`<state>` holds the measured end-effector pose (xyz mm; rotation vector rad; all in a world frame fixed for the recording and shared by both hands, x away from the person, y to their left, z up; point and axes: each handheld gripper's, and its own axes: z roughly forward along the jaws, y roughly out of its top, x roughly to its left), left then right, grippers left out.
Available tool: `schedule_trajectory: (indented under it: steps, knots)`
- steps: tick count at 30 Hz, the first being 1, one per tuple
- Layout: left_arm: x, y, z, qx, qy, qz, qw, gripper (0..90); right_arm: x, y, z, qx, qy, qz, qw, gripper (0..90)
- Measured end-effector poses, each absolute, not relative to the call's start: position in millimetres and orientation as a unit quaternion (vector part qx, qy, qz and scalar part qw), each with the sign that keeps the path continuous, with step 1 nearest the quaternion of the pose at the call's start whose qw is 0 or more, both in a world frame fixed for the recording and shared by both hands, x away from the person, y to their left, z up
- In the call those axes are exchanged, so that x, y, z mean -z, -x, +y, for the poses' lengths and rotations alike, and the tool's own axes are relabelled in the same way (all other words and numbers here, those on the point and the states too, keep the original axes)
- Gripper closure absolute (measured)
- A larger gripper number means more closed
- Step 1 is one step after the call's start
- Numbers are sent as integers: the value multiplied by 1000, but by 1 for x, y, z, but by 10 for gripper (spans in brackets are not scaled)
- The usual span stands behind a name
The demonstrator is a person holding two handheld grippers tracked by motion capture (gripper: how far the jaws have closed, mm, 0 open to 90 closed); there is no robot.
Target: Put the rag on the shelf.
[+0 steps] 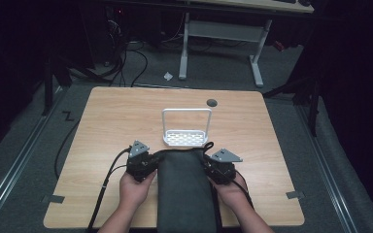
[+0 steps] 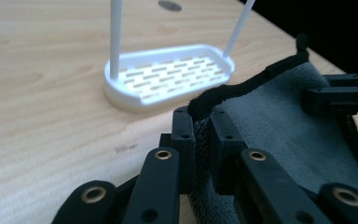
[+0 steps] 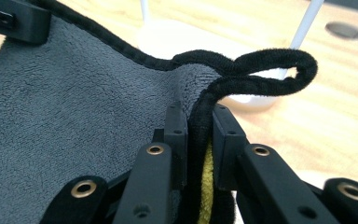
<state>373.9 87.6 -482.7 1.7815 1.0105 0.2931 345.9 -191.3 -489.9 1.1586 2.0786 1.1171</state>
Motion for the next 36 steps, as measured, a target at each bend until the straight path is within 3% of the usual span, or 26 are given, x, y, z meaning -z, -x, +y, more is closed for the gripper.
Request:
schedule_trajectory:
  steps: [36]
  knots:
    - [377, -397, 98, -221, -689, 362, 588, 825, 386, -364, -194, -514, -372, 697, 335, 792]
